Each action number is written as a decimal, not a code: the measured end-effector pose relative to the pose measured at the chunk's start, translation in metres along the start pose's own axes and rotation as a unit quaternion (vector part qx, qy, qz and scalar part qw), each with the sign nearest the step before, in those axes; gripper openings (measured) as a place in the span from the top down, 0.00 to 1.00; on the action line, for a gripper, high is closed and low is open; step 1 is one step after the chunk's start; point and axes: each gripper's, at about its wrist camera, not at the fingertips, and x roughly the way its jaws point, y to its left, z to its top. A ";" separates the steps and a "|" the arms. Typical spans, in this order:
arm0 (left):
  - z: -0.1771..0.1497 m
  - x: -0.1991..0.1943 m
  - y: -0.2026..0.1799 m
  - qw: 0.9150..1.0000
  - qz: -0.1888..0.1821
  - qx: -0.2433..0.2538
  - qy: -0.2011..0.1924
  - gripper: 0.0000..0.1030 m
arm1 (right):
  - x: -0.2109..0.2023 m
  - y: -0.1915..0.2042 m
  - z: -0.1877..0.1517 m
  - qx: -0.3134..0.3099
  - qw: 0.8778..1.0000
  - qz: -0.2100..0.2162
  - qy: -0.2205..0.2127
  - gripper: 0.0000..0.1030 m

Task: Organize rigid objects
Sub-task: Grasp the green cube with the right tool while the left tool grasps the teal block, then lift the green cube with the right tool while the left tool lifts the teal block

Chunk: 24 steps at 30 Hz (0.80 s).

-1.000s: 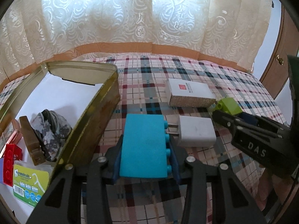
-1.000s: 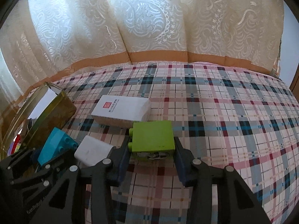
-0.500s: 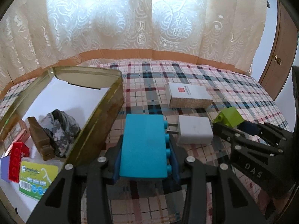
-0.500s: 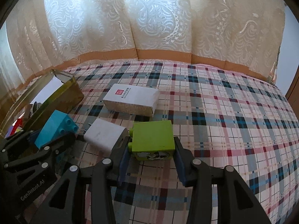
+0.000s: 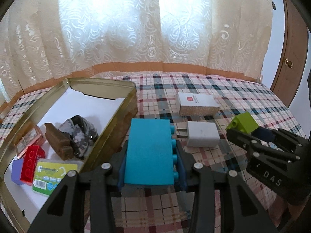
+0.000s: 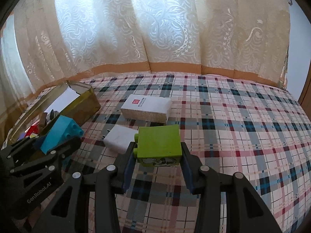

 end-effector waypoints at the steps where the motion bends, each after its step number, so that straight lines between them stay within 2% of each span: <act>1: -0.001 -0.001 0.001 1.000 0.001 -0.001 -0.001 0.60 | -0.001 0.001 -0.001 -0.002 1.000 0.000 -0.001 0.55; 15: -0.008 -0.022 0.002 0.999 0.021 0.007 -0.037 0.60 | -0.008 0.003 -0.006 -0.005 1.000 0.011 -0.011 0.55; 24: -0.011 -0.028 0.002 0.999 0.027 0.015 -0.044 0.60 | -0.014 0.006 -0.008 -0.006 1.000 0.013 -0.022 0.55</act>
